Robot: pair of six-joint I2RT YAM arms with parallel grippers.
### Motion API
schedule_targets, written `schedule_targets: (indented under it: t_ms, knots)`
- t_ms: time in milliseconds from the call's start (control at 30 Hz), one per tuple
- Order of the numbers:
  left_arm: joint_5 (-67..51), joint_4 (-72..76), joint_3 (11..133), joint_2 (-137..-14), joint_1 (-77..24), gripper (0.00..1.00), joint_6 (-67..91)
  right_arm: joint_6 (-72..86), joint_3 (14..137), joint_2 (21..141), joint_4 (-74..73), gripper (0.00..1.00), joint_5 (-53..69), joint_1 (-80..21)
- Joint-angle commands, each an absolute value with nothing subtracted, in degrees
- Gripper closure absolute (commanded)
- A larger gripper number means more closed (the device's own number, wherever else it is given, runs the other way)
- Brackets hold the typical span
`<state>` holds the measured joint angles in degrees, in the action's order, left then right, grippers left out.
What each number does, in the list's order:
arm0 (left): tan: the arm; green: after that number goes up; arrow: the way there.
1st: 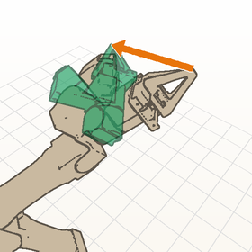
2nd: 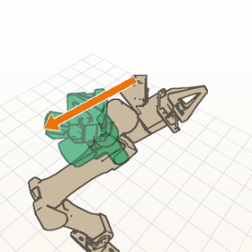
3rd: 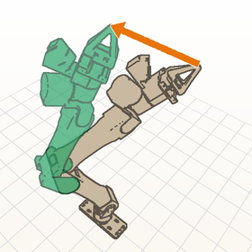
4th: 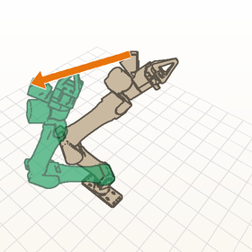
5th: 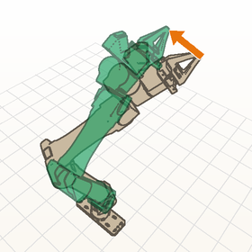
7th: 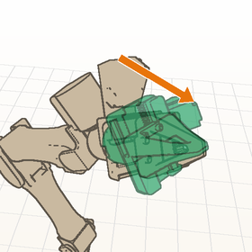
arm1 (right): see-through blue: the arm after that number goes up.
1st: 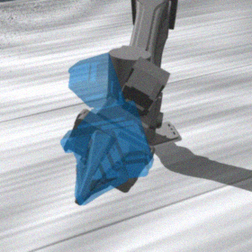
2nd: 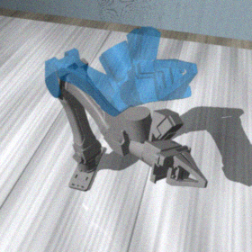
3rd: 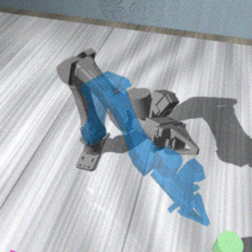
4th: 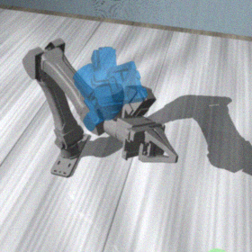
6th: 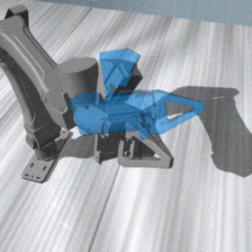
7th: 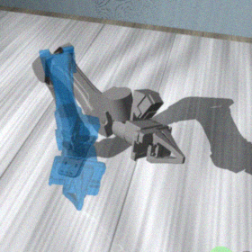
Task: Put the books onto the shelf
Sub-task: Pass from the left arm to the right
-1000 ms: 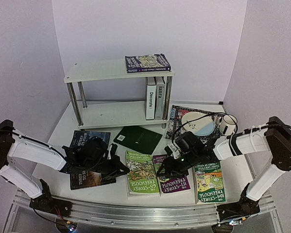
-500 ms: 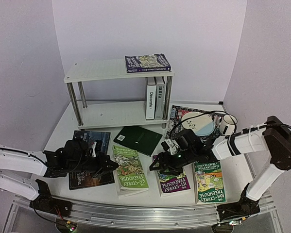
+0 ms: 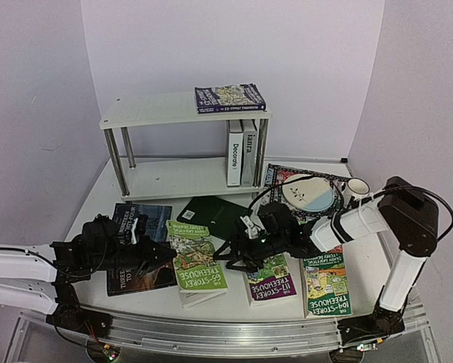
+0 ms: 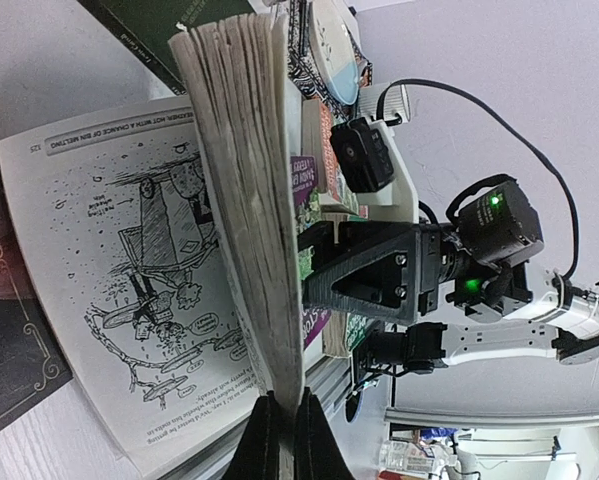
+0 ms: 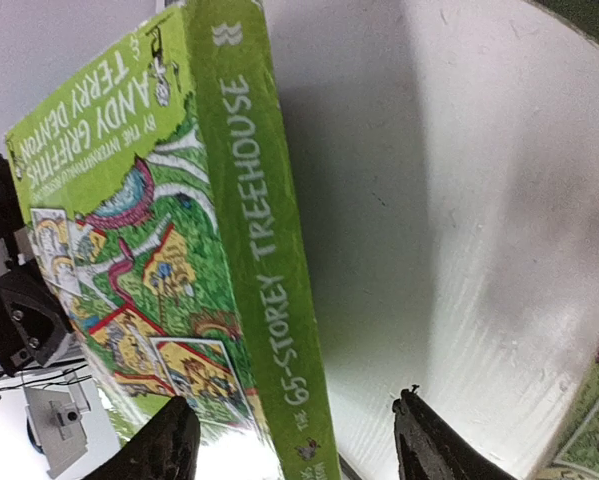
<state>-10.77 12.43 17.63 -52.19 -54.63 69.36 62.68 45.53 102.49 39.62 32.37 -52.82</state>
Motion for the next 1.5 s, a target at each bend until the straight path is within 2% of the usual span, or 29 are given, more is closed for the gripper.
schedule_targets:
  t_ms: [0, 133, 233, 300, 433, 567, 667, 700, 733, 833, 900, 1000, 1100, 1267, 1467]
  knots:
    - [-10.45, 17.14, 16.52, -49.47, -54.23, 1.00, 70.05, 69.13, 47.39, 106.49, 49.64, 0.35, 36.34, -53.27]
    - [-10.38, 17.15, 15.53, -48.83, -54.23, 1.00, 70.28, 69.92, 47.89, 108.60, 51.53, 0.38, 36.52, -54.04]
    - [-10.39, 17.14, 14.88, -48.67, -54.25, 1.00, 70.46, 70.94, 48.27, 109.35, 53.57, 0.44, 36.81, -54.51]
    - [-10.32, 17.14, 14.44, -48.60, -54.23, 1.00, 70.41, 71.73, 48.31, 109.56, 55.27, 0.51, 37.16, -54.62]
    - [-9.23, 17.13, 12.51, -48.99, -54.19, 1.00, 68.72, 74.22, 47.96, 109.96, 59.97, 0.74, 37.75, -54.64]
    - [-8.38, 17.06, 10.46, -51.46, -54.15, 1.00, 67.90, 75.55, 47.81, 110.04, 62.48, 0.89, 38.06, -54.59]
    - [-8.60, 16.96, 10.75, -53.73, -54.15, 0.99, 65.41, 75.43, 47.69, 109.67, 62.47, 0.92, 38.14, -54.62]
    - [-8.68, 16.89, 10.97, -54.35, -54.15, 0.96, 64.81, 75.30, 47.59, 109.48, 62.42, 0.93, 38.09, -54.62]
    - [-8.81, 16.86, 11.23, -55.04, -54.14, 0.90, 64.17, 75.21, 47.45, 109.15, 62.36, 0.96, 37.95, -54.59]
    - [-10.26, 16.80, 12.38, -56.92, -54.14, 0.61, 61.95, 73.72, 47.26, 107.06, 60.53, 0.99, 37.23, -54.61]
    - [-11.39, 16.89, 13.11, -57.15, -54.15, 0.47, 61.63, 70.37, 47.78, 104.48, 55.61, 0.99, 36.12, -54.60]
    - [-11.16, 16.88, 13.45, -55.24, -54.14, 0.34, 61.93, 62.34, 49.35, 99.39, 43.27, 1.00, 33.00, -54.63]
    - [-10.58, 16.95, 13.17, -51.41, -54.15, 0.23, 62.34, 56.94, 50.74, 94.65, 34.88, 1.00, 29.99, -54.60]
    - [-12.98, 20.44, 12.69, -46.61, -54.23, 0.02, 62.61, 53.96, 52.64, 90.10, 30.37, 1.00, 28.55, -54.63]
    - [-15.33, 21.95, 18.03, -45.83, -54.24, 0.00, 58.78, 55.15, 56.00, 86.67, 29.99, 1.00, 29.31, -54.59]
